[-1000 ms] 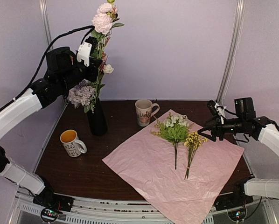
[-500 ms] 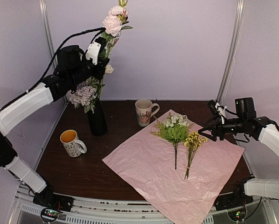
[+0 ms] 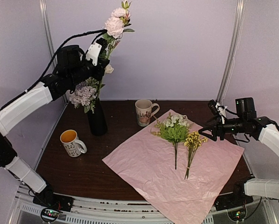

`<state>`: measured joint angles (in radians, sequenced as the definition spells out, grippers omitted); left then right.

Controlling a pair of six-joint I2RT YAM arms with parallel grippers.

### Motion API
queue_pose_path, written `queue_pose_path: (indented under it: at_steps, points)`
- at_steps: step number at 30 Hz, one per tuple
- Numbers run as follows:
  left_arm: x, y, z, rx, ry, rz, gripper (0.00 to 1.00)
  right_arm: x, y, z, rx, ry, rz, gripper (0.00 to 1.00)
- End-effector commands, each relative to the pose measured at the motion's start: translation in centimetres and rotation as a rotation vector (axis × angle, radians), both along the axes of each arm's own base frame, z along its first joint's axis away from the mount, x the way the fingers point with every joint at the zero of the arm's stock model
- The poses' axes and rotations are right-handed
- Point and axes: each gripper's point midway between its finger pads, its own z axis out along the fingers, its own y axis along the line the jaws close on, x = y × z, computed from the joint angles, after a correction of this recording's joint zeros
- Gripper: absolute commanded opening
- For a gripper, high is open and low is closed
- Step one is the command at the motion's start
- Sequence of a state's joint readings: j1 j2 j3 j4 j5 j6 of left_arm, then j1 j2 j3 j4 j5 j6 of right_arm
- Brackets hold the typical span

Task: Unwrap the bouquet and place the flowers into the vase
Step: Place the fake flower in the vase.

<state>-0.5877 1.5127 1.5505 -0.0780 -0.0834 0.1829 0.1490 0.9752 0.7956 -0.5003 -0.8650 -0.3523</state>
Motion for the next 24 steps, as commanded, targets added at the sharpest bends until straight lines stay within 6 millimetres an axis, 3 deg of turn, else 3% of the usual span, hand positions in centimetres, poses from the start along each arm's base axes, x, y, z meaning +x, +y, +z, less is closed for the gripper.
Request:
queue_pose_path:
  at_steps: [1,5,17,24]
  points:
    - [-1.1,1.0,2.1,0.004,-0.003,-0.012,0.0,0.0,0.0,0.1,0.007,-0.006,0.011,0.65]
    - [-1.3,0.9,1.9,0.012,0.012,-0.024,0.0,0.0,0.0,0.1,0.007,-0.008,0.01,0.65]
    - [0.8,0.5,-0.5,0.008,0.015,-0.028,0.0,0.0,-0.1,0.1,0.006,-0.007,0.005,0.65]
    - [2.3,1.8,-1.8,-0.091,0.03,-0.036,0.0,0.0,-0.3,0.2,0.009,-0.01,0.001,0.65]
